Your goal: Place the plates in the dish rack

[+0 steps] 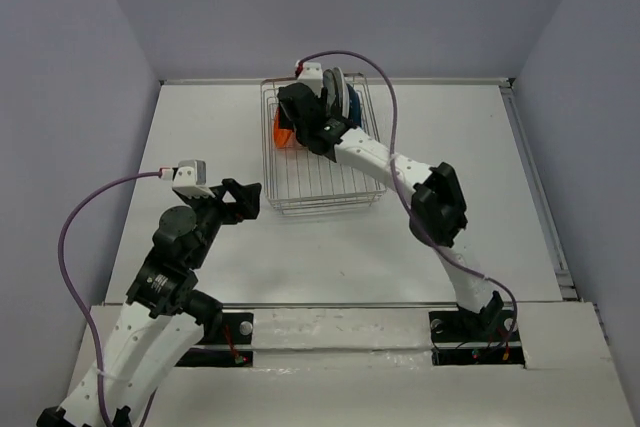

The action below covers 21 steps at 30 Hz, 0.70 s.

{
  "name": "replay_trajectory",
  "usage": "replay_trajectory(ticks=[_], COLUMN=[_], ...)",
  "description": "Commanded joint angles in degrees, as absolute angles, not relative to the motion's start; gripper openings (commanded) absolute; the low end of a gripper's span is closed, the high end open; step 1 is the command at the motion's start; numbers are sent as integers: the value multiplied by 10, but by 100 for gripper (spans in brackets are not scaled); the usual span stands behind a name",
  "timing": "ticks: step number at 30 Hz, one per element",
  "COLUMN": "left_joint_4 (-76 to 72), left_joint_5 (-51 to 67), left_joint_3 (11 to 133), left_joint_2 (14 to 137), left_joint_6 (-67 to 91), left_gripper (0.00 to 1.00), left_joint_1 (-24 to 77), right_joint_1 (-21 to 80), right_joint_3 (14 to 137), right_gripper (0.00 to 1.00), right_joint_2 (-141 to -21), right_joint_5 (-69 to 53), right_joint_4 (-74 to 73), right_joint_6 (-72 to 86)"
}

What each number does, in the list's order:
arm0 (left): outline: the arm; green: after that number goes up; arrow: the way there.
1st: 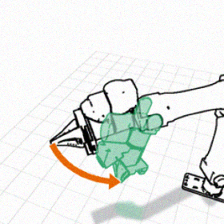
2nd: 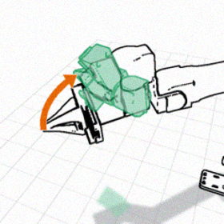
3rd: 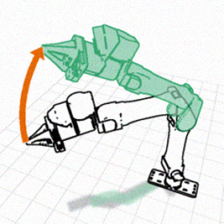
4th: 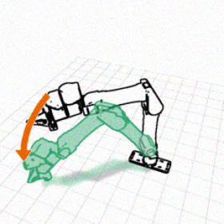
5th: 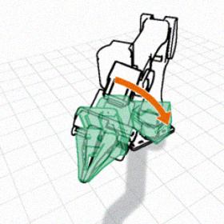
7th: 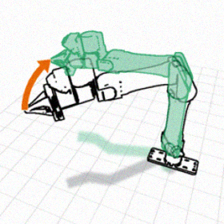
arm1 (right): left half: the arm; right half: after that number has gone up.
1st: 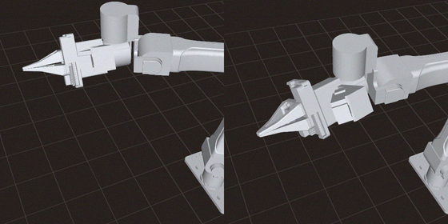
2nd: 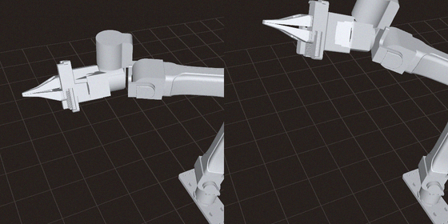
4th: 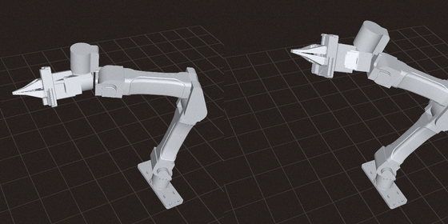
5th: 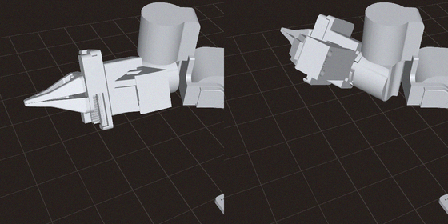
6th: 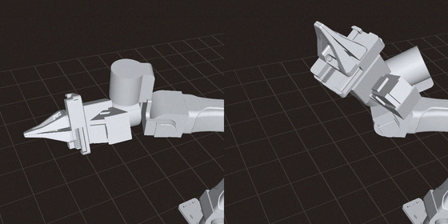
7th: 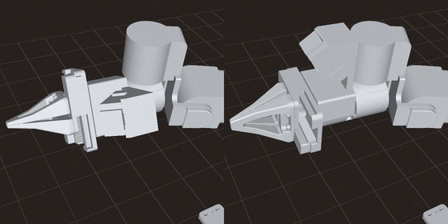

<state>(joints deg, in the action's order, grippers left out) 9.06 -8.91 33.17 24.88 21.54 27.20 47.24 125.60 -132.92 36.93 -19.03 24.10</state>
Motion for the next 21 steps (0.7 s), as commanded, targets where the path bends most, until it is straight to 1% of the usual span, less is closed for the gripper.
replay_trajectory(ticks=[1, 2, 5, 6, 7, 8, 9, 10, 11, 12, 13, 15, 16, 19, 20, 21], left_joint_4=[55, 52, 47, 45, 43, 40, 37, 33, 27, 24, 20, 12, 8, 4, -10, -11], left_joint_5=[-106, -106, -107, -107, -105, -102, -98, -92, -76, -67, -59, -40, -31, -8, -7, -6], left_joint_3=[345, 344, 340, 340, 340, 338, 337, 337, 335, 334, 333, 334, 334, 329, 329, 328], left_joint_2=[229, 223, 214, 214, 211, 208, 207, 206, 206, 207, 210, 218, 221, 225, 230, 235], left_joint_6=[207, 206, 201, 201, 200, 198, 195, 188, 183, 176, 173, 169, 165, 164, 163, 163], left_gripper=[99, 99, 99, 99, 99, 99, 99, 99, 99, 99, 99, 99, 99, 99, 99, 99], left_joint_1=[262, 260, 256, 255, 254, 252, 251, 250, 250, 249, 248, 242, 238, 213, 209, 207], right_joint_1=[483, 483, 483, 483, 483, 483, 483, 483, 483, 483, 483, 483, 483, 483, 483, 483], right_joint_3=[1158, 1082, 957, 877, 839, 802, 768, 697, 663, 631, 570, 514, 463, 395, 376, 345], right_gripper=[68, 68, 69, 79, 85, 96, 100, 100, 100, 100, 100, 100, 100, 100, 100, 100], right_joint_2=[-1147, -1081, -973, -900, -863, -825, -788, -710, -671, -592, -552, -478, -410, -327, -287, -271], right_joint_5=[323, 307, 261, 253, 245, 249, 251, 257, 278, 287, 302, 340, 369, 429, 438, 445], right_joint_4=[-100, -88, -37, -21, -17, -16, -16, -16, -17, -20, -22, -28, -32, -33, -33, -33], right_joint_6=[215, 215, 208, 207, 200, 196, 193, 189, 186, 186, 186, 188, 192, 196, 198, 199])
